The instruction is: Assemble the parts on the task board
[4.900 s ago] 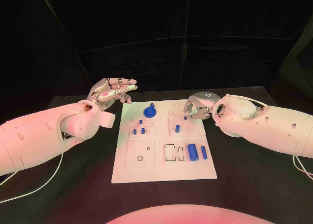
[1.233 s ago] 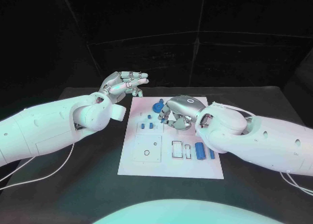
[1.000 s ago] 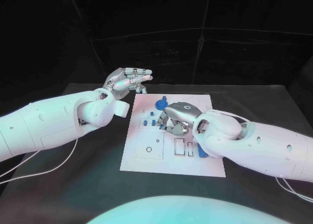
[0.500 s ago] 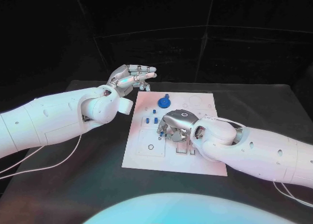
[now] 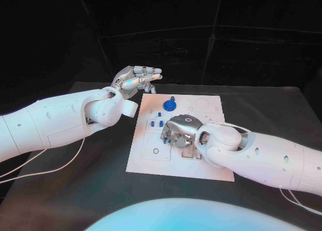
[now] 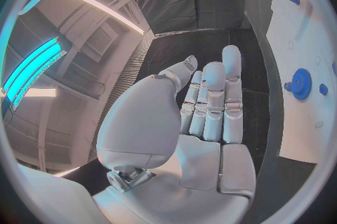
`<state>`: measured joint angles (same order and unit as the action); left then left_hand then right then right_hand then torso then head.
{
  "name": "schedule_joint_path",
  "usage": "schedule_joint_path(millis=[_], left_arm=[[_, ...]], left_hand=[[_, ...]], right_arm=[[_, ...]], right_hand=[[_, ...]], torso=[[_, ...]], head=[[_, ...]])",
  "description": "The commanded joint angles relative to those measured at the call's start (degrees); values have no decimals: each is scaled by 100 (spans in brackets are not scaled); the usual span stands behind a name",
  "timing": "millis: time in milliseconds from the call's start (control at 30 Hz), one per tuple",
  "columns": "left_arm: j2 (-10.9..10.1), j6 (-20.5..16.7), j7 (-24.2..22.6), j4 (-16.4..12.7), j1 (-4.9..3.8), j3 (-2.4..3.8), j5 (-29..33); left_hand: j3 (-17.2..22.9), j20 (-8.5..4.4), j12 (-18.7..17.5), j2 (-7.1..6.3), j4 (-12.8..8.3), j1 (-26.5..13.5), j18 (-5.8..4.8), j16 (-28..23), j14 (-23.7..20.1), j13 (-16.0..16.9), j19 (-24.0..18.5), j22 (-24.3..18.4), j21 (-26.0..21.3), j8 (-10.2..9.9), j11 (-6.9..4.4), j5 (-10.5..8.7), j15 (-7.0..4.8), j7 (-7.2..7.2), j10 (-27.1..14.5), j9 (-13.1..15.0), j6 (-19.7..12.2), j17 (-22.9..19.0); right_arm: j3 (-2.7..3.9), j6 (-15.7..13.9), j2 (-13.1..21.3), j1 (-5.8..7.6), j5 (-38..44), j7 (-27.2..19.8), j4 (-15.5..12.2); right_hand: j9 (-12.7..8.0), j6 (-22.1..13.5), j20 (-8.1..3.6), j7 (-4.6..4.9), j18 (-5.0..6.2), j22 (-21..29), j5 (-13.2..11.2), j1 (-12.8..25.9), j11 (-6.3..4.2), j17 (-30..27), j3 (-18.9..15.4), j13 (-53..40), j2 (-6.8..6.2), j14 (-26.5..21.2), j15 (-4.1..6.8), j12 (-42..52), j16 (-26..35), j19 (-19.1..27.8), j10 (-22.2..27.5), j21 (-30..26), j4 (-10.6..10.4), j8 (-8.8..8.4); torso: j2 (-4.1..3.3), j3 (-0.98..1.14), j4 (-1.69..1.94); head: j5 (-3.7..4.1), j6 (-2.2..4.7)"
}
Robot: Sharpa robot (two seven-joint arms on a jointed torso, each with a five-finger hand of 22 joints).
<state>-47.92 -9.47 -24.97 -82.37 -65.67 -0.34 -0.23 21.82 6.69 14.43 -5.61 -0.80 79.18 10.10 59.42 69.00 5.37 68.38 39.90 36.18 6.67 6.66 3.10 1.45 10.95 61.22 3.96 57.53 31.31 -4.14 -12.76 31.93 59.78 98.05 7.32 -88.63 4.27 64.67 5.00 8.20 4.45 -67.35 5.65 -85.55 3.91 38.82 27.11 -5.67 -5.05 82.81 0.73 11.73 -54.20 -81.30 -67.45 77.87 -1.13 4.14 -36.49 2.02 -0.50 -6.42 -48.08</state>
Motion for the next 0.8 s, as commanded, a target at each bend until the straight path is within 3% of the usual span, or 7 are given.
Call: schedule_joint_path(millis=[33, 800], left_arm=[[9, 53, -38, -1, -9, 5, 23], [9, 100, -3, 8, -9, 5, 23]], left_hand=[[-36, 32, 46, 31, -4, 2, 36, -19, -24, 7, -21, -11, -34, 24, -9, 13, 1, -3, -38, -7, -42, -5], [-36, 32, 46, 31, -4, 2, 36, -19, -24, 7, -21, -11, -34, 24, -9, 13, 1, -3, -38, -7, -42, -5]], right_arm=[[1, 51, -13, 2, 60, -54, 6], [0, 359, -43, -22, 94, 50, 65]], right_hand=[[7, 24, -4, 14, 7, 9, 6, 75, 6, 6, 50, -5, 1, 9, 38, -36, -20, -9, -32, 25, 2, 23], [5, 21, -3, 19, 9, 20, 3, 99, 11, 2, 57, -4, -5, 9, 34, -41, -18, -3, -29, 19, 12, 19]], torso=[[0, 0, 3], [0, -1, -2]], head=[[-4, -10], [-10, -52]])
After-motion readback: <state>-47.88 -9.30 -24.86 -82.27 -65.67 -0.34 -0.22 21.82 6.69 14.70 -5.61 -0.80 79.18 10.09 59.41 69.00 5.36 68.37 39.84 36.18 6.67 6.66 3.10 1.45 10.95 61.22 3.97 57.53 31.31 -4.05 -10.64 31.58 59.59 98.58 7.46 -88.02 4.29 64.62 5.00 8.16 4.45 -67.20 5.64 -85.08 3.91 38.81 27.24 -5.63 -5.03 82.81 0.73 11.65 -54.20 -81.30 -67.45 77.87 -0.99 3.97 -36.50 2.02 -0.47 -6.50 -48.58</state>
